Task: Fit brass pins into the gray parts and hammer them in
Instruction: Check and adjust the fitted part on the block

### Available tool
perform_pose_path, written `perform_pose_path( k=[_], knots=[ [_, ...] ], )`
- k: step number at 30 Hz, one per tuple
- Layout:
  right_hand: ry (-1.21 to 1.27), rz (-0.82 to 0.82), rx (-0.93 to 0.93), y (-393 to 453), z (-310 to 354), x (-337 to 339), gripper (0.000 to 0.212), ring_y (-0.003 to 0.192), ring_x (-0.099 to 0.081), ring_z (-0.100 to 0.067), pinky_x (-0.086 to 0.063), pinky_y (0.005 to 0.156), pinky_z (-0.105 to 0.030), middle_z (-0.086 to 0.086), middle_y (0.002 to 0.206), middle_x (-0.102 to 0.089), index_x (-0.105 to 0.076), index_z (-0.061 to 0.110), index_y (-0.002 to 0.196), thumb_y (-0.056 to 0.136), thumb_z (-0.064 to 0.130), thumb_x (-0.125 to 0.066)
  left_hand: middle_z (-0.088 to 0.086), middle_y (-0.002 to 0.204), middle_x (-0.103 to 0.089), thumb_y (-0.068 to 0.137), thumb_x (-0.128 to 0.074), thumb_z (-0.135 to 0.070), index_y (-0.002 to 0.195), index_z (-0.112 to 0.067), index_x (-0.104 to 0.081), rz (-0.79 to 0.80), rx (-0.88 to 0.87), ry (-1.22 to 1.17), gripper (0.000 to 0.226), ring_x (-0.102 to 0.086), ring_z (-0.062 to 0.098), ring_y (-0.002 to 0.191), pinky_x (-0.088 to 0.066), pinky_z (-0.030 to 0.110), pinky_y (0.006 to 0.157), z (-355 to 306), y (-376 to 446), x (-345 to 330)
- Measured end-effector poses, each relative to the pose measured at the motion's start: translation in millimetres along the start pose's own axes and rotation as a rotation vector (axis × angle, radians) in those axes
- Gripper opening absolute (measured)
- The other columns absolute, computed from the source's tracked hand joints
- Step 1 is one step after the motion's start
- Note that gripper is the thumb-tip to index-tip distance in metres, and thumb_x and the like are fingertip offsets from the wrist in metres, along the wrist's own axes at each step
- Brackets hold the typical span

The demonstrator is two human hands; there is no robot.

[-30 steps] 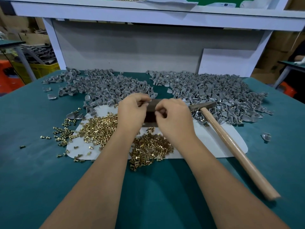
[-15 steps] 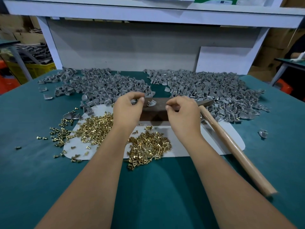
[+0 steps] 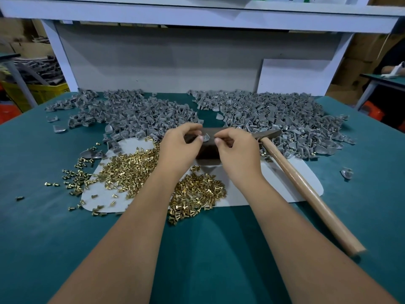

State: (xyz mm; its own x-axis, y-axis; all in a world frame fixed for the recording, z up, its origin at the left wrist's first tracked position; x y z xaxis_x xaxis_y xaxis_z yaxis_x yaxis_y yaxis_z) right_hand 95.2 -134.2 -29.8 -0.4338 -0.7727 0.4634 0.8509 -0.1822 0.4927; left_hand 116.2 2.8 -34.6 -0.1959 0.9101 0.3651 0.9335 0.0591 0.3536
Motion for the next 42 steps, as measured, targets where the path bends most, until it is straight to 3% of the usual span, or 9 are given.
perform_pose_path(
  k=[4, 10, 14, 20, 27, 34, 42],
  knots=[
    [0.012, 0.014, -0.005, 3, 2, 1, 0.007, 0.093, -0.059, -0.018, -0.049, 0.085, -0.039, 0.003, 0.090, -0.066, -0.071, 0.018, 0.086, 0.088, 0.016, -0.064, -0.003, 0.108, -0.067, 0.092, -0.064, -0.021, 0.103, -0.026, -0.072, -0.007, 0.035, 0.062, 0.014, -0.052, 0.023, 0.119, -0.046, 0.046, 0.102, 2, 1, 1],
    [0.084, 0.119, -0.066, 25, 10, -1, 0.011, 0.076, -0.059, -0.008, -0.046, 0.072, -0.026, 0.010, 0.078, -0.064, -0.068, 0.022, 0.080, 0.088, 0.016, -0.065, -0.001, 0.111, -0.066, 0.093, -0.065, -0.021, 0.101, -0.020, -0.075, 0.005, 0.010, 0.105, 0.013, -0.051, 0.029, 0.119, -0.044, 0.047, 0.102, 2, 6, -1],
    [-0.117, 0.217, -0.026, 34, 9, -7, 0.017, 0.077, -0.059, -0.013, -0.048, 0.072, -0.030, 0.011, 0.074, -0.062, -0.066, 0.028, 0.073, 0.087, 0.018, -0.065, -0.001, 0.112, -0.064, 0.092, -0.065, -0.021, 0.099, -0.020, -0.076, -0.004, -0.001, 0.127, 0.013, -0.049, 0.030, 0.120, -0.041, 0.048, 0.104, 4, 7, -2],
    [-0.272, 0.250, 0.004, 40, 13, -7, 0.011, 0.080, -0.061, -0.019, -0.054, 0.075, -0.037, 0.001, 0.081, -0.068, -0.071, 0.024, 0.080, 0.088, 0.020, -0.064, 0.001, 0.112, -0.064, 0.091, -0.067, -0.021, 0.096, -0.020, -0.076, -0.007, -0.010, 0.112, 0.011, -0.049, 0.030, 0.120, -0.042, 0.048, 0.104, 5, 8, -2],
    [-0.607, 0.310, 0.067, 52, 37, -11, 0.007, 0.072, -0.059, -0.020, -0.048, 0.062, -0.027, -0.005, 0.083, -0.068, -0.071, 0.013, 0.086, 0.086, 0.019, -0.066, 0.003, 0.116, -0.064, 0.093, -0.066, -0.023, 0.101, -0.019, -0.076, -0.003, -0.027, 0.151, 0.014, -0.049, 0.032, 0.120, -0.041, 0.047, 0.104, 6, 9, -2],
    [-0.572, 0.222, 0.039, 42, 36, -13, 0.004, 0.073, -0.052, -0.021, -0.040, 0.062, -0.026, -0.004, 0.077, -0.060, -0.069, 0.014, 0.087, 0.086, 0.015, -0.065, 0.001, 0.113, -0.063, 0.093, -0.065, -0.022, 0.101, -0.020, -0.076, -0.010, -0.018, 0.143, 0.014, -0.049, 0.032, 0.120, -0.041, 0.048, 0.104, 6, 8, -4],
    [-0.468, 0.222, 0.125, 39, 19, -14, 0.010, 0.079, -0.047, -0.015, -0.036, 0.068, -0.026, 0.002, 0.087, -0.056, -0.065, 0.019, 0.082, 0.091, 0.017, -0.060, -0.002, 0.107, -0.061, 0.092, -0.066, -0.022, 0.097, -0.021, -0.077, -0.019, -0.018, 0.111, 0.011, -0.051, 0.029, 0.119, -0.040, 0.046, 0.106, 3, 7, -4]
  ],
)
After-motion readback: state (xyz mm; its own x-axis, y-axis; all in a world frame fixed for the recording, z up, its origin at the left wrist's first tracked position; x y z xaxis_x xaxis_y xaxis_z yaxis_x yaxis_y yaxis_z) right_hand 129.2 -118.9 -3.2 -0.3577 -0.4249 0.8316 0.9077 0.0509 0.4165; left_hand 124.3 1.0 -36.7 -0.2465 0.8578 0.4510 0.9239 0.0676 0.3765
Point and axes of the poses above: each hand's wrist, its own y-axis towards the middle knuckle, its own x-axis out of the back of the hand, z = x × y, the point moved 1 cm from there along y, towards the middle knuckle
